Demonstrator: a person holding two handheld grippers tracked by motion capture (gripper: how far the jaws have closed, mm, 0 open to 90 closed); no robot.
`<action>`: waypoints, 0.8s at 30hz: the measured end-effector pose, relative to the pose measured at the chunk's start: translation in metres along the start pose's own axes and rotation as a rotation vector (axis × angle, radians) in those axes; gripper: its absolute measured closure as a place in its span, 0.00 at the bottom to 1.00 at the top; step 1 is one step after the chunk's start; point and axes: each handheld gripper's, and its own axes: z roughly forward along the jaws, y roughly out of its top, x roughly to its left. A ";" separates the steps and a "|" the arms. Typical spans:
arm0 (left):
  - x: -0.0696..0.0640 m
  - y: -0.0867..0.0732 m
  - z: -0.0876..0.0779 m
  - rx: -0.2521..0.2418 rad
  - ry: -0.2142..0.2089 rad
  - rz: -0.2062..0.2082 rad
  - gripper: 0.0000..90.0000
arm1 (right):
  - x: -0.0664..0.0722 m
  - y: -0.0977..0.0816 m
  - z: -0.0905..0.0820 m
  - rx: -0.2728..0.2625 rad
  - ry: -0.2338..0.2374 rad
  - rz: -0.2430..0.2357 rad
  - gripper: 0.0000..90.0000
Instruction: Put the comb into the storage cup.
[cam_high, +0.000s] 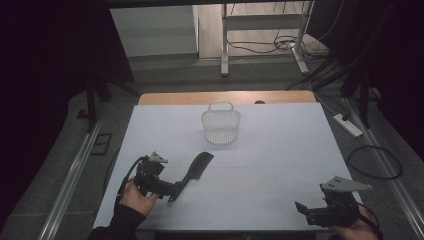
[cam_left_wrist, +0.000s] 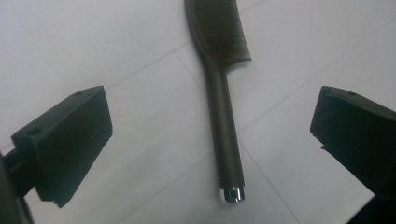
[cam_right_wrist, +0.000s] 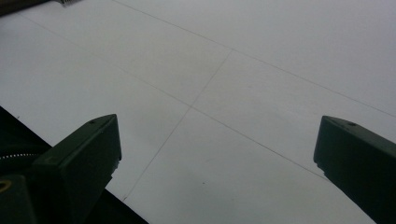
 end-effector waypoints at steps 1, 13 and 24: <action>0.000 0.000 0.000 0.000 0.000 0.000 0.00 | 0.000 0.000 0.000 0.000 0.000 0.000 0.01; -0.001 0.001 0.010 0.043 -0.004 -0.002 0.00 | 0.000 0.000 0.001 0.008 0.001 0.000 0.01; -0.009 0.012 0.042 0.148 0.007 0.030 0.00 | 0.000 0.000 0.002 0.013 0.003 0.000 0.01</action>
